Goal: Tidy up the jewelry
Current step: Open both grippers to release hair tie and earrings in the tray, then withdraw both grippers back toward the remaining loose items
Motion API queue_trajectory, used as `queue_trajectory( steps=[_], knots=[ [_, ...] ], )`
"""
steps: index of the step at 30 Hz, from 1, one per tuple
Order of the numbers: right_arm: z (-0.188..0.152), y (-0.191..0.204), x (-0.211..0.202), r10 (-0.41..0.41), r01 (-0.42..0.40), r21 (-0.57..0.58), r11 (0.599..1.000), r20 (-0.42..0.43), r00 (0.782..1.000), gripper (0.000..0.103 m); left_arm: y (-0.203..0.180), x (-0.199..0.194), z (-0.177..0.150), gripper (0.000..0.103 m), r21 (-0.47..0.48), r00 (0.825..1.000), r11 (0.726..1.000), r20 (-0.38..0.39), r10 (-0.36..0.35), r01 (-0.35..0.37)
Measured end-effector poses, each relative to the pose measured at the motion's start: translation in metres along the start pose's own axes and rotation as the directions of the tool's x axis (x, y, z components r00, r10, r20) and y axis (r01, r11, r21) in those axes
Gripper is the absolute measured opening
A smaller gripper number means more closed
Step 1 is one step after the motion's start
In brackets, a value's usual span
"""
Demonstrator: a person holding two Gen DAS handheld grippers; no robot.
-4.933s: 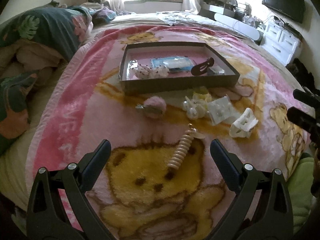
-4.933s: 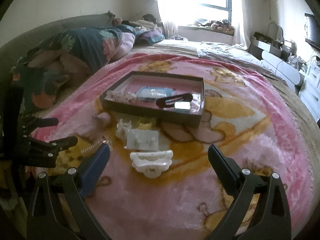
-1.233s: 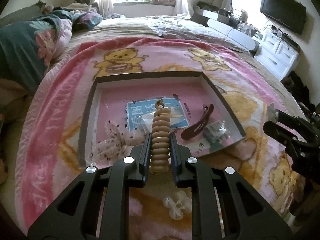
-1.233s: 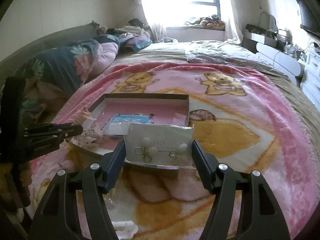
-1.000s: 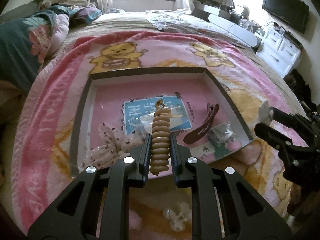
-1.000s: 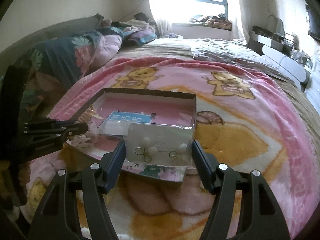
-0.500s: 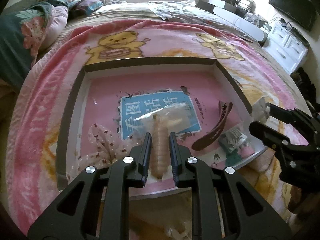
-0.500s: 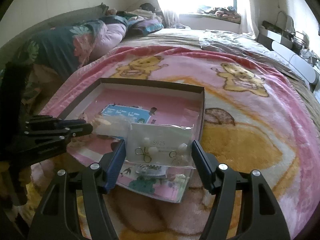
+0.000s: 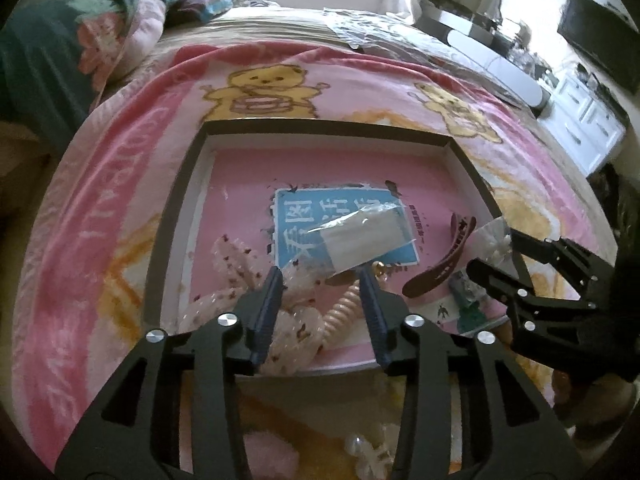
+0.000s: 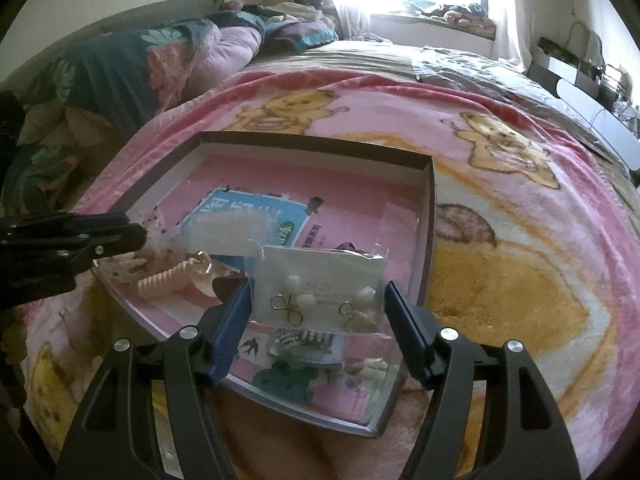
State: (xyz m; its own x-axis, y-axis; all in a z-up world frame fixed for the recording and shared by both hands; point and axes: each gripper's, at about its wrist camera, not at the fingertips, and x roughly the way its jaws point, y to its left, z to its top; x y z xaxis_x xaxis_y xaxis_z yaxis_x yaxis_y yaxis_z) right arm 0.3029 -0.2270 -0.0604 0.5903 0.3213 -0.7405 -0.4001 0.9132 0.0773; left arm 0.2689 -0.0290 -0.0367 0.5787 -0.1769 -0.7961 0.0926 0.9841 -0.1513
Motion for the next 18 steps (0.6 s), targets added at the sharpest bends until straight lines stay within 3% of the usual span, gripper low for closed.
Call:
queue_trajectory(
  steps=[5, 11, 15, 18],
  knots=[
    [-0.002, 0.001, -0.01, 0.008, -0.008, -0.004, 1.0, 0.01, 1.0, 0.083, 0.004, -0.012, -0.002, 0.036, -0.024, 1.0, 1.0, 0.018, 0.011, -0.011],
    [-0.001, 0.007, -0.03, 0.0, 0.001, -0.013, 1.0, 0.052, 0.999, 0.096, 0.002, -0.032, -0.007, 0.048, -0.031, 0.999, 0.999, 0.047, 0.013, -0.011],
    [-0.001, 0.016, -0.044, -0.031, 0.034, -0.039, 0.999, 0.079, 0.996, 0.097, 0.002, -0.044, -0.01, 0.057, -0.04, 0.998, 0.999, 0.062, 0.011, -0.008],
    [-0.004, 0.019, -0.054, -0.041, 0.045, -0.046, 0.998, 0.097, 0.994, 0.098, 0.003, -0.055, -0.011, 0.069, -0.06, 0.997, 0.998, 0.082, 0.01, -0.005]
  ],
)
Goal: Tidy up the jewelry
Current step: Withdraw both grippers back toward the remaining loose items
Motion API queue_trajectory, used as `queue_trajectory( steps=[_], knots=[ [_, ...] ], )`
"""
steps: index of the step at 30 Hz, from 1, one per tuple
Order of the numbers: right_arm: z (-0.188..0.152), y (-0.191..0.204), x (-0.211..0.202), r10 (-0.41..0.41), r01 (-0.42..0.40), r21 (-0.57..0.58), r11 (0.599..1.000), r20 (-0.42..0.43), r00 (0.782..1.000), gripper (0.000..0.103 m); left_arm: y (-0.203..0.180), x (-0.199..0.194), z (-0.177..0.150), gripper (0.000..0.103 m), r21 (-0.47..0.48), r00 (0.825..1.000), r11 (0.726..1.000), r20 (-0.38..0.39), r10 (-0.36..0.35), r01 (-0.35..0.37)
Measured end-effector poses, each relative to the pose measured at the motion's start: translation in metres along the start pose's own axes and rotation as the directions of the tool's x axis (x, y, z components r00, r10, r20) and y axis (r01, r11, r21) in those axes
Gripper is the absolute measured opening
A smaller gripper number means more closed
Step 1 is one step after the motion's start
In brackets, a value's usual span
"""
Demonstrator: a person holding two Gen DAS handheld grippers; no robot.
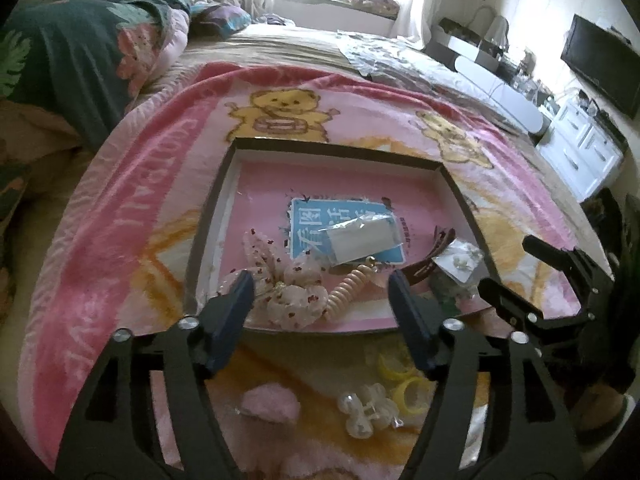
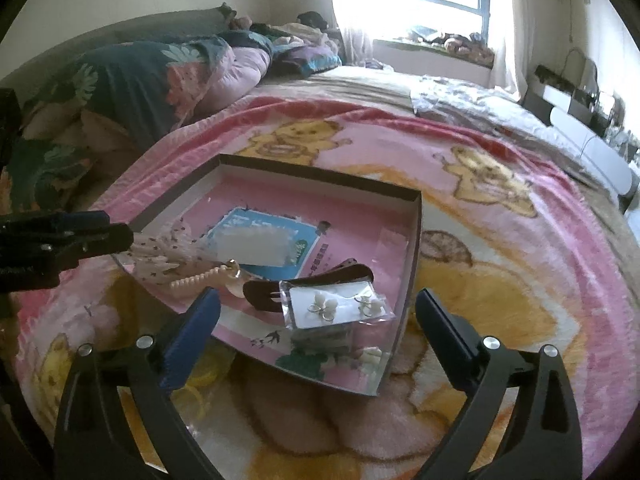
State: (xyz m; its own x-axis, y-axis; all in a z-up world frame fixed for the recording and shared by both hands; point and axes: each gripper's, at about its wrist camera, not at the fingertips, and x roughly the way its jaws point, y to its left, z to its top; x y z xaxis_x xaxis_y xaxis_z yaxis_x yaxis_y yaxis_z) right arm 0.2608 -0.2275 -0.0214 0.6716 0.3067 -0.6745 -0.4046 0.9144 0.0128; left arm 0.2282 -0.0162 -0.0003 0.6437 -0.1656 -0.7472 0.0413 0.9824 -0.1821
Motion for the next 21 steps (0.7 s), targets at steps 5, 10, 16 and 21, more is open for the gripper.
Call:
queue_trajectory(
  steps=[5, 10, 16, 21],
  knots=[
    [-0.007, -0.007, -0.024, 0.035, -0.039, 0.107, 0.993, 0.033, 0.999, 0.099, 0.003, -0.019, -0.003, 0.085, -0.029, 0.999, 1.0, 0.037, -0.003, 0.004],
    [-0.006, -0.006, -0.049, 0.004, -0.013, 0.13, 0.991, 0.072, 0.997, 0.099, 0.004, -0.035, -0.007, 0.09, -0.031, 0.998, 1.0, 0.058, 0.004, -0.002],
    [-0.006, 0.003, -0.075, -0.041, 0.029, 0.115, 0.993, 0.104, 0.994, 0.099, 0.006, -0.059, -0.012, 0.09, -0.019, 0.996, 1.0, 0.089, 0.001, 0.001],
    [-0.008, 0.007, -0.101, -0.049, 0.031, 0.129, 0.991, 0.139, 0.989, 0.099, 0.006, -0.078, -0.014, 0.09, -0.009, 0.993, 1.0, 0.119, -0.008, 0.009]
  ],
)
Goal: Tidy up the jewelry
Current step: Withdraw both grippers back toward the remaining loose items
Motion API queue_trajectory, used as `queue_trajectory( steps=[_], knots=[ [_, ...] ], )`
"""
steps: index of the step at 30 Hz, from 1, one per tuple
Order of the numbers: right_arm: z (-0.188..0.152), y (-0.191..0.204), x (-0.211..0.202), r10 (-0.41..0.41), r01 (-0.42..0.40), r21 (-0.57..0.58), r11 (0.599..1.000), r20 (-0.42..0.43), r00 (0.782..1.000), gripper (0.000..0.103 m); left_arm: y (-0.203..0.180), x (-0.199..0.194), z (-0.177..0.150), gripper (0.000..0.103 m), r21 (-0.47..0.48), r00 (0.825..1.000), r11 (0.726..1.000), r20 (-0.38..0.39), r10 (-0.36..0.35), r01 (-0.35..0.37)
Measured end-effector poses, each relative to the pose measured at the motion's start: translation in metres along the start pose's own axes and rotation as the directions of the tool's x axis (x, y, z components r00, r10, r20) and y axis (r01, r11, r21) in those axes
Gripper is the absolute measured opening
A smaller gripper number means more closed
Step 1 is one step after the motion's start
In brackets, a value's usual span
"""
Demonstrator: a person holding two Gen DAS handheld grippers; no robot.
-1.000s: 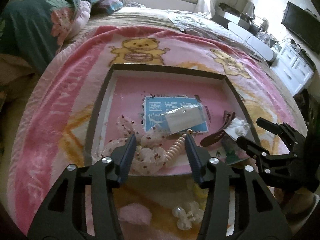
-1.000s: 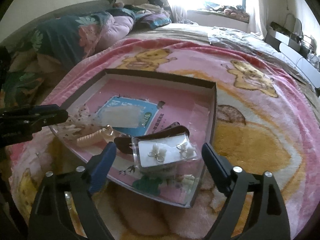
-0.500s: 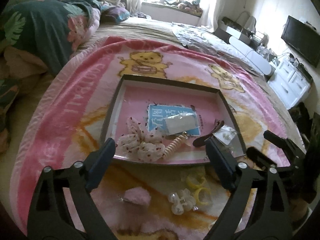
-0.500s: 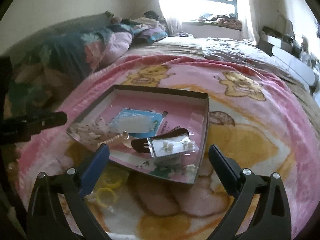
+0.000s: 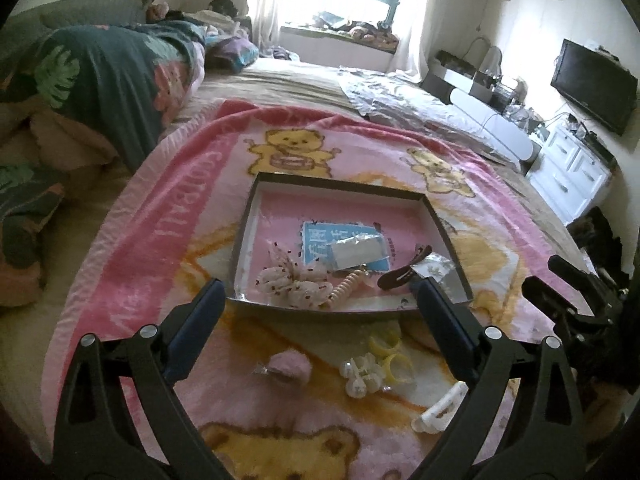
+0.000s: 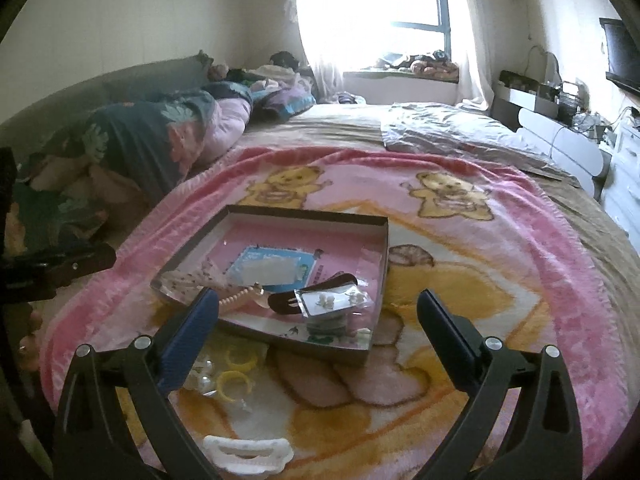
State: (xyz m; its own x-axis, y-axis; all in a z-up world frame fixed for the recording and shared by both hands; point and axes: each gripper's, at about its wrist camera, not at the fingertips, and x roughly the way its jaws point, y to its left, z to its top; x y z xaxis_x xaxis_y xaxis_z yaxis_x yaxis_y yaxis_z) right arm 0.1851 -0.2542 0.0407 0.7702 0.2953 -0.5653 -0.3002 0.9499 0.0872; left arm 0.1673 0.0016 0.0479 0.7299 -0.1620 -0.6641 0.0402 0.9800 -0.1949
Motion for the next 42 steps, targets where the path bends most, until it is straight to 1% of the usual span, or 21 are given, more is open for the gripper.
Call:
queue_trajectory(
  steps=[6, 11, 17, 26, 33, 42],
  knots=[
    [0.001, 0.006, -0.029, 0.014, -0.014, -0.003, 1.0, 0.032, 0.999, 0.099, -0.001, -0.022, -0.004, 0.091, 0.01, 0.999, 1.0, 0.03, -0.016, 0.016],
    [-0.002, 0.017, -0.044, 0.01, -0.009, -0.019, 1.0, 0.036, 0.999, 0.099, -0.003, -0.039, -0.009, 0.091, 0.032, 0.998, 0.999, 0.059, -0.005, 0.003],
    [-0.008, 0.031, -0.061, 0.001, 0.001, -0.057, 0.998, 0.038, 0.999, 0.099, -0.004, -0.055, -0.017, 0.091, 0.047, 0.997, 0.999, 0.078, -0.013, 0.009],
    [-0.024, 0.043, -0.074, 0.002, 0.0, -0.071, 0.997, 0.028, 1.0, 0.099, 0.0, -0.063, -0.04, 0.091, 0.061, 0.998, 0.998, 0.058, -0.01, 0.007],
    [-0.042, 0.05, -0.077, 0.007, -0.007, -0.074, 0.997, -0.004, 1.0, 0.099, -0.001, -0.066, -0.056, 0.091, 0.085, 0.999, 0.996, 0.034, -0.012, 0.009],
    [-0.064, 0.057, -0.072, 0.008, -0.012, -0.081, 0.997, -0.05, 0.999, 0.099, 0.004, -0.063, -0.075, 0.091, 0.087, 1.0, 0.996, -0.005, -0.013, 0.013]
  ],
)
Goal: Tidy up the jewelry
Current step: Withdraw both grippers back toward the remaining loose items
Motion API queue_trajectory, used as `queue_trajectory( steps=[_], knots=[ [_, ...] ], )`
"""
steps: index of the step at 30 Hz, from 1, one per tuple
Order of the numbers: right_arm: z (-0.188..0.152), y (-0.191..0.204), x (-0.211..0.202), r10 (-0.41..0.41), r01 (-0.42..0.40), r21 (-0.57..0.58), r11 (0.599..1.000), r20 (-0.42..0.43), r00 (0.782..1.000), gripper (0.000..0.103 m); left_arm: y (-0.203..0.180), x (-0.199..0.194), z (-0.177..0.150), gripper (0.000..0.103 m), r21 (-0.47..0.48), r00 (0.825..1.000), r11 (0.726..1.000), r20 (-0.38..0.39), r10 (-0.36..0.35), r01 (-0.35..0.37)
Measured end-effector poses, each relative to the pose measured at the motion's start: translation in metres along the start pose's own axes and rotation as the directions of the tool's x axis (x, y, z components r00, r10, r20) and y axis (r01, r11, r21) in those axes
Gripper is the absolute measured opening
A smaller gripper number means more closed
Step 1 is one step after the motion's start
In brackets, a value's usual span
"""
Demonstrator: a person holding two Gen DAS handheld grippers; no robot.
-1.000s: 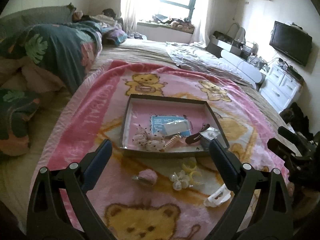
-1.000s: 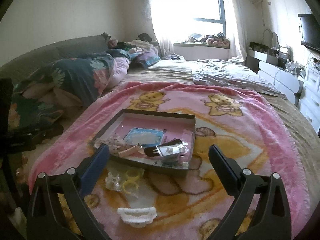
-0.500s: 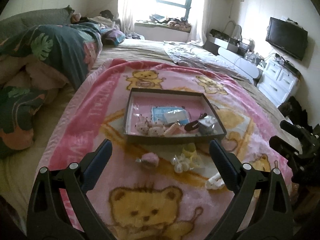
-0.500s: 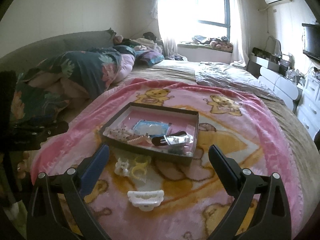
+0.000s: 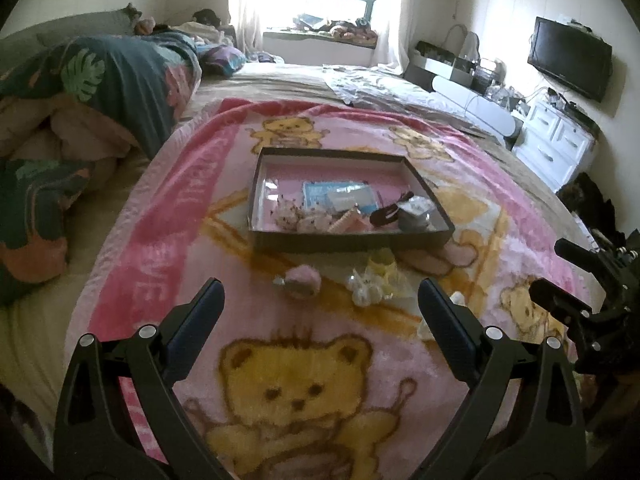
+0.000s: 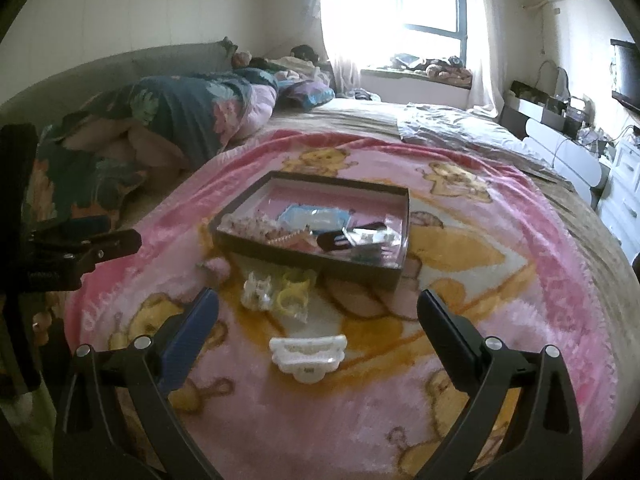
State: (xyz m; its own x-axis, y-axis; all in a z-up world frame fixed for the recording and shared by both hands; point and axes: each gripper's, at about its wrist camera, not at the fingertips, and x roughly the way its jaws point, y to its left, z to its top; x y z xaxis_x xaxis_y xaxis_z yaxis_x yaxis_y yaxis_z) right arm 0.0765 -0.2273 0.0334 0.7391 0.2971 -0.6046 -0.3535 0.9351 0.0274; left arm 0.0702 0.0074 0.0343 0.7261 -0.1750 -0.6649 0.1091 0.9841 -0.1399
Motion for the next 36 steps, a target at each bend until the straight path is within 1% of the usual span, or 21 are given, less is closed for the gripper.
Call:
queue_trajectory(
  steps=[11, 23, 27, 33, 35, 36],
  knots=[
    [-0.02, 0.005, 0.009, -0.003, 0.003, -0.006, 1.0, -0.046, 0.999, 0.099, 0.003, 0.011, -0.024, 0.091, 0.006, 0.998, 1.0, -0.056, 0.003, -0.003],
    [-0.047, -0.001, 0.026, -0.007, 0.008, 0.012, 1.0, -0.111, 0.994, 0.099, 0.002, 0.032, -0.049, 0.091, 0.025, 0.991, 1.0, -0.134, 0.003, 0.0],
    [-0.053, -0.005, 0.034, -0.011, 0.014, 0.018, 1.0, -0.125, 0.992, 0.099, 0.003, 0.041, -0.055, 0.091, 0.016, 0.986, 1.0, -0.165, -0.013, 0.016],
    [-0.06, -0.009, 0.055, 0.005, 0.0, 0.032, 0.999, -0.159, 0.987, 0.099, 0.005, 0.056, -0.064, 0.09, -0.012, 0.978, 0.999, -0.205, -0.05, 0.049],
    [-0.062, -0.007, 0.063, 0.014, -0.009, 0.029, 1.0, -0.169, 0.986, 0.099, 0.005, 0.061, -0.064, 0.088, -0.016, 0.976, 0.998, -0.212, -0.057, 0.055],
    [-0.062, -0.007, 0.066, 0.015, -0.011, 0.026, 1.0, -0.174, 0.985, 0.099, 0.005, 0.064, -0.065, 0.083, -0.017, 0.973, 0.998, -0.22, -0.065, 0.063]
  ],
)
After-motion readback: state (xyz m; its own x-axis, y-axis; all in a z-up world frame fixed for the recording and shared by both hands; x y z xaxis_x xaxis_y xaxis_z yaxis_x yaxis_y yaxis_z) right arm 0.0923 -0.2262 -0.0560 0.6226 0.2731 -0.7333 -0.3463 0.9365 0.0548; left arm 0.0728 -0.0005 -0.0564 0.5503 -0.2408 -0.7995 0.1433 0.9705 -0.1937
